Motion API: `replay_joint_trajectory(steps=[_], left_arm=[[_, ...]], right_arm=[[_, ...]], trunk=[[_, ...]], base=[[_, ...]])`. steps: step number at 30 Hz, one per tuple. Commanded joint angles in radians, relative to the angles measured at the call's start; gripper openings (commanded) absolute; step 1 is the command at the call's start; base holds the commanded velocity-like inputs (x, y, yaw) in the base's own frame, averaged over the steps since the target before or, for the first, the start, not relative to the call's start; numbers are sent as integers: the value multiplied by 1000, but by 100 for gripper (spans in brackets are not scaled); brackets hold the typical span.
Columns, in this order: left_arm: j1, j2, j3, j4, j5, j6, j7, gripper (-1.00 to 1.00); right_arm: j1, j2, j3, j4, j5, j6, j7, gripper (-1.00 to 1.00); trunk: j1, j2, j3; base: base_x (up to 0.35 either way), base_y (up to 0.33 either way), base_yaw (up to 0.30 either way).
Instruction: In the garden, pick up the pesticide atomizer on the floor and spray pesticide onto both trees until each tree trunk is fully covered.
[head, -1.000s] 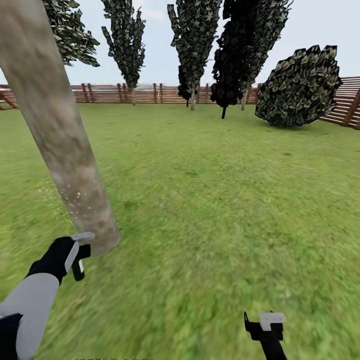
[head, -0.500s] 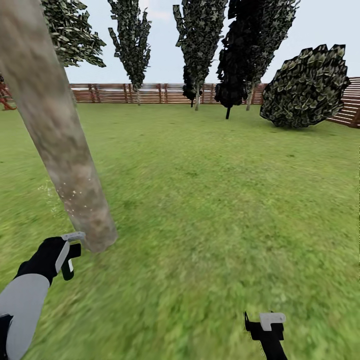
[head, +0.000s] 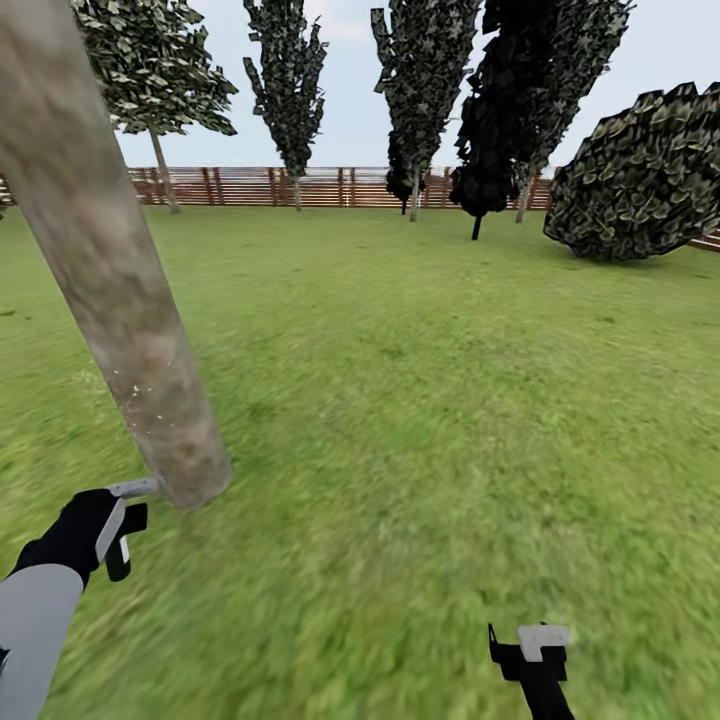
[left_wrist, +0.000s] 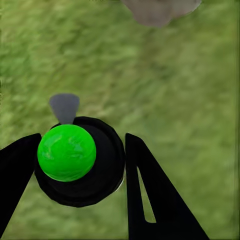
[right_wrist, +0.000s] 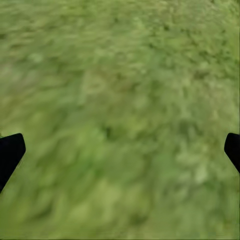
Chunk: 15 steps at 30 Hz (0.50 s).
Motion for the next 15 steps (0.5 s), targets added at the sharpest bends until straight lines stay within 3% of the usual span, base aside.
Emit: replay_joint_trajectory(steps=[1,15], left_arm=[[0,-1,4,-2,-8,3,-2,-100],[1,-2,4,-1,5,0,-3,-100]], right_arm=[[0,0,9,0,-4,-1,-5,100],[0,0,9,0,-4,-1,-3,100]], trunk=[[0,0,-1],[0,0,-1]], base=[[280,-166,260],[294,-119,19]])
